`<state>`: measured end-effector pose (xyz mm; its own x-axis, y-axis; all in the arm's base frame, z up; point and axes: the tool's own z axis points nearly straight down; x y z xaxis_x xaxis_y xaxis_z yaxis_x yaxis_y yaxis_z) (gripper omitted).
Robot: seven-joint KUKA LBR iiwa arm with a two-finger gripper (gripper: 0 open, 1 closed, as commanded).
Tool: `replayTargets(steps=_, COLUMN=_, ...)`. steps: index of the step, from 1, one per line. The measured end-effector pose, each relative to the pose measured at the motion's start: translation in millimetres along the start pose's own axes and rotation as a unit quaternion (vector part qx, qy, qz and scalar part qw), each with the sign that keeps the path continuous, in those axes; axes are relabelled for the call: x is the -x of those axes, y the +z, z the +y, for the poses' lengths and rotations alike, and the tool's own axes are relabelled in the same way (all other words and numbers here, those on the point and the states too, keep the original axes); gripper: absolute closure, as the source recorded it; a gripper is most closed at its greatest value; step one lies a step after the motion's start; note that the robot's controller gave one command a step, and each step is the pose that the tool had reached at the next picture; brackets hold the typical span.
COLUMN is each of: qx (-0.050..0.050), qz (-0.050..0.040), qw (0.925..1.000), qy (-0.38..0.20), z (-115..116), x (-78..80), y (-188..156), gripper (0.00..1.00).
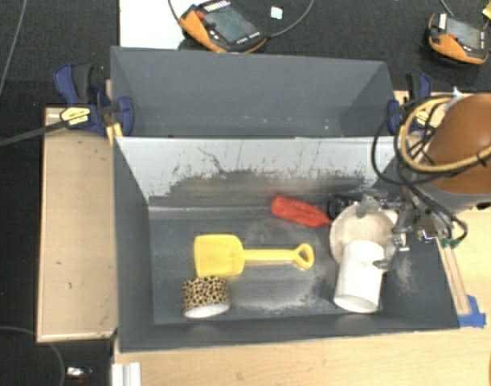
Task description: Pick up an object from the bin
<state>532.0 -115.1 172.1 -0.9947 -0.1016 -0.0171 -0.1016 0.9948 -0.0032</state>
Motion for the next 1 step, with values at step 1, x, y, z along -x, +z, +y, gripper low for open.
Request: replayTargets(steps=1, qx=0.000, qz=-0.0021, qw=0.9998, qy=0.022, z=16.4, x=-2.1, y=-14.9, gripper=0.00)
